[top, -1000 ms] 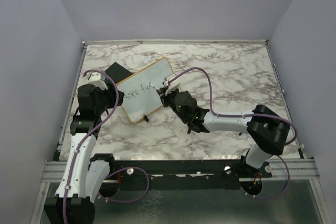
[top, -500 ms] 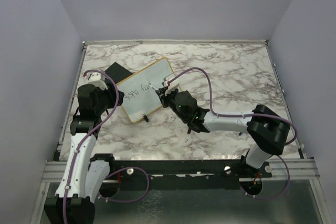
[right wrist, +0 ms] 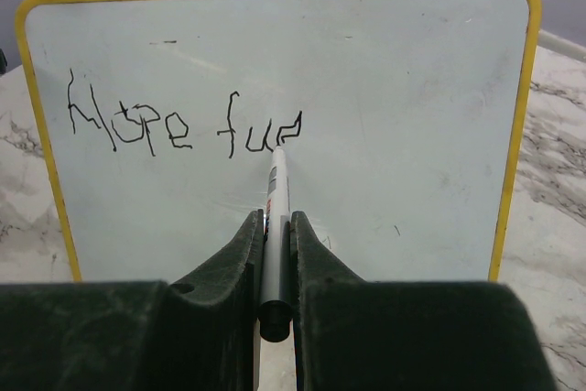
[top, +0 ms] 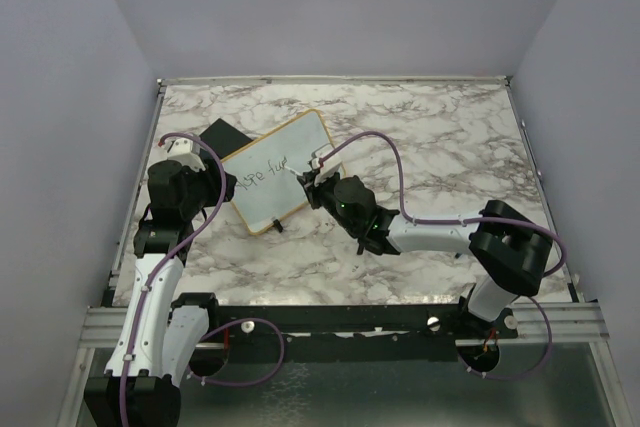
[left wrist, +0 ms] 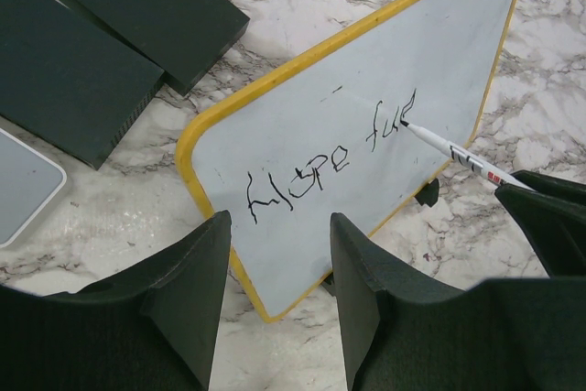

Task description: Write a sentence on the whiteboard

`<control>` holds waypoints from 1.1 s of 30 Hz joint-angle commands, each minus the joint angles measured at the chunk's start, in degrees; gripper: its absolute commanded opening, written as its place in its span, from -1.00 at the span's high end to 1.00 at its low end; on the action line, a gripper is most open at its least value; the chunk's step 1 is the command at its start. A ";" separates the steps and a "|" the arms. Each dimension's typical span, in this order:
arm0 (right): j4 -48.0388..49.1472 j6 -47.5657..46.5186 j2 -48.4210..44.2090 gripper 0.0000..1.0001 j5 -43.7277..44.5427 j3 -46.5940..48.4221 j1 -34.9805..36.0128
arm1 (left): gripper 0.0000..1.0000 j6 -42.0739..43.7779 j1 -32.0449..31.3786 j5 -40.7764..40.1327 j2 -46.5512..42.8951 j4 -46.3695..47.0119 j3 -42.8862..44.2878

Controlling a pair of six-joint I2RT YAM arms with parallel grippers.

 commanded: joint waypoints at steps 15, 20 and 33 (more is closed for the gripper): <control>-2.57 0.79 -0.42 0.99 5.46 -1.87 -0.18 | 0.01 -0.03 -0.34 1.17 -0.61 0.92 -0.59; -2.40 0.71 -0.52 0.99 6.07 -1.54 -0.15 | 0.01 -0.02 -0.38 1.25 -0.57 0.90 -0.55; 0.60 0.26 -3.51 0.99 2.83 -4.26 -0.15 | 0.01 -0.03 -0.34 1.15 -0.56 0.95 -0.51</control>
